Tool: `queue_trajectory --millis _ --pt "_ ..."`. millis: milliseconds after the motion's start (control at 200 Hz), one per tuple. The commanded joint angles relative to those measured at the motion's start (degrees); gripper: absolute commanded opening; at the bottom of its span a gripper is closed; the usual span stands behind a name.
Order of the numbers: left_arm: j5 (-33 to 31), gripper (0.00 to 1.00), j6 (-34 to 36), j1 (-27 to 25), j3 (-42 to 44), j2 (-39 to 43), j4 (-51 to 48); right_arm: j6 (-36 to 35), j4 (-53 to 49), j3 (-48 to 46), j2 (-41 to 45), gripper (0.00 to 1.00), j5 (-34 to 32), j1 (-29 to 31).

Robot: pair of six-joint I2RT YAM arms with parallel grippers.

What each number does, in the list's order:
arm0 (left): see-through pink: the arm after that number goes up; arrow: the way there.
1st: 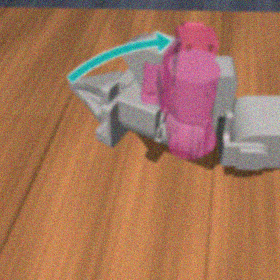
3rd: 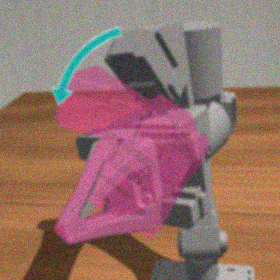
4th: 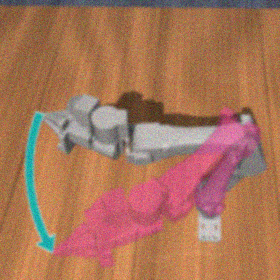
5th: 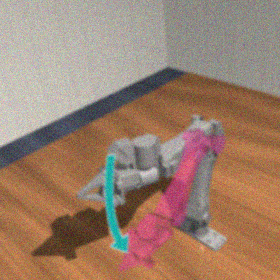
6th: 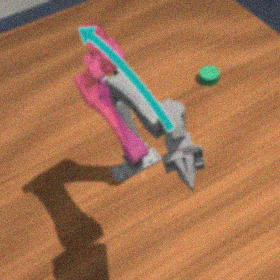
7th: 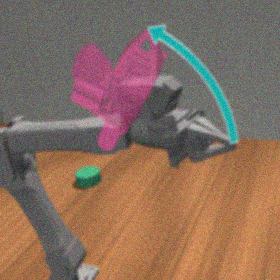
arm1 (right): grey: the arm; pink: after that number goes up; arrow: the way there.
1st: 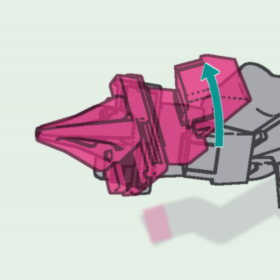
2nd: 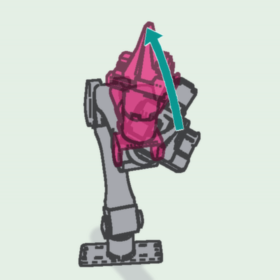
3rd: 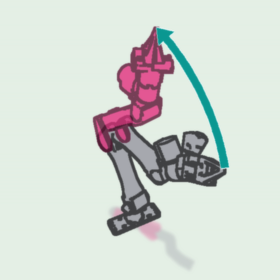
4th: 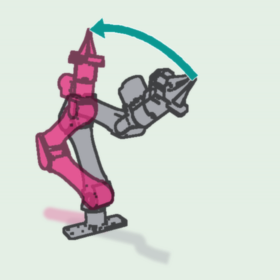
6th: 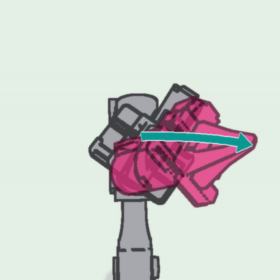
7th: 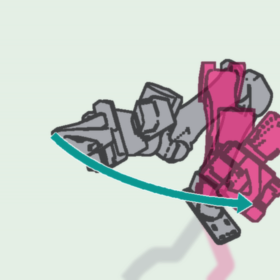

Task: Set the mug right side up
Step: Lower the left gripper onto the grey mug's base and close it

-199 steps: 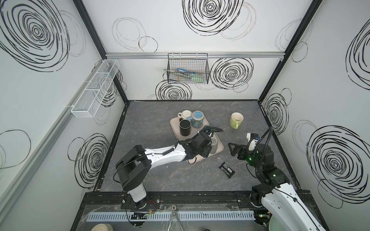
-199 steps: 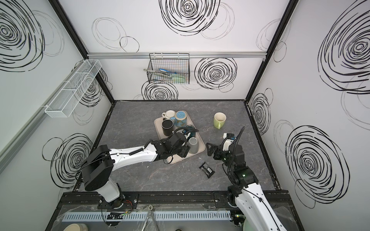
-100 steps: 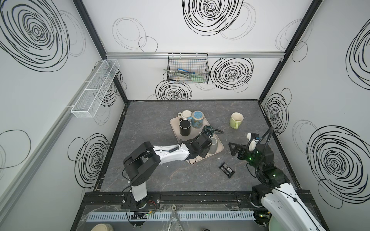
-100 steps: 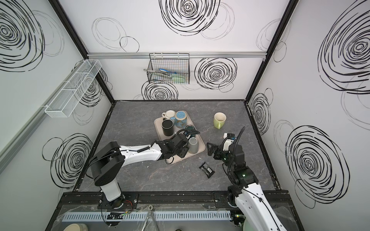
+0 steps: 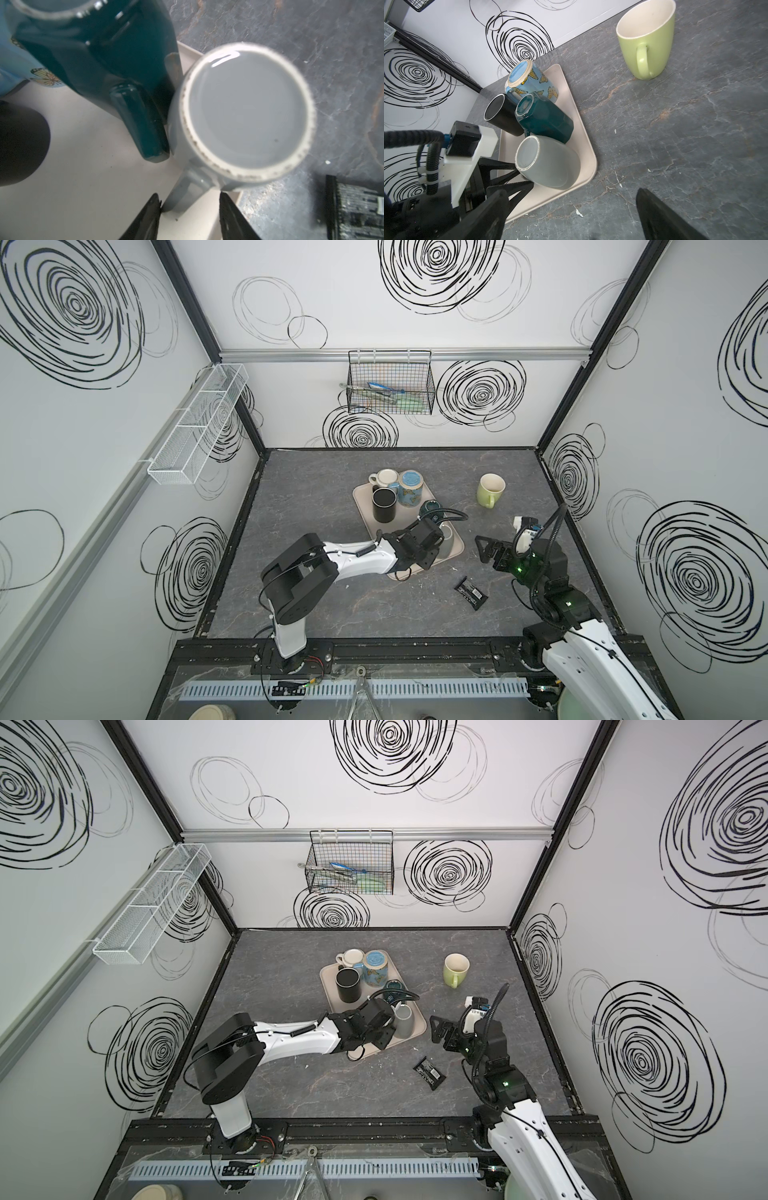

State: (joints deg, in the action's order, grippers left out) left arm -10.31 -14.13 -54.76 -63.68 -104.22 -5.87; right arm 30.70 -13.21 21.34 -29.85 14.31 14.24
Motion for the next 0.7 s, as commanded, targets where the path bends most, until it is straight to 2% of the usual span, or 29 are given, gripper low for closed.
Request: queue_trajectory --millis 0,250,320,390,640,695 --pt "0.48 0.50 0.29 -1.43 -2.09 -0.20 1.12 0.36 -0.46 -0.34 -0.20 1.00 -1.26 -0.16" --pt "-1.23 0.49 -0.30 -1.06 -4.33 -1.28 -4.03 0.42 -0.41 -0.43 -0.30 1.00 -1.30 -0.22" --pt "-1.72 0.47 -0.79 -0.87 -4.95 -1.55 -4.85 0.42 -0.40 -0.43 -0.30 1.00 -1.30 -0.20" --pt "-1.50 0.39 -0.87 -0.87 -5.30 -1.68 -4.83 0.42 -0.41 -0.43 -0.27 1.00 -1.21 -0.19" --pt "-2.47 0.36 -0.02 -1.14 -7.95 -3.87 -6.75 0.42 -0.46 -0.38 -0.04 1.00 -0.96 -0.21" --pt "-2.43 0.32 0.07 -1.16 -8.04 -3.98 -6.71 0.42 -0.36 -0.42 -0.04 1.00 -0.95 -0.23"
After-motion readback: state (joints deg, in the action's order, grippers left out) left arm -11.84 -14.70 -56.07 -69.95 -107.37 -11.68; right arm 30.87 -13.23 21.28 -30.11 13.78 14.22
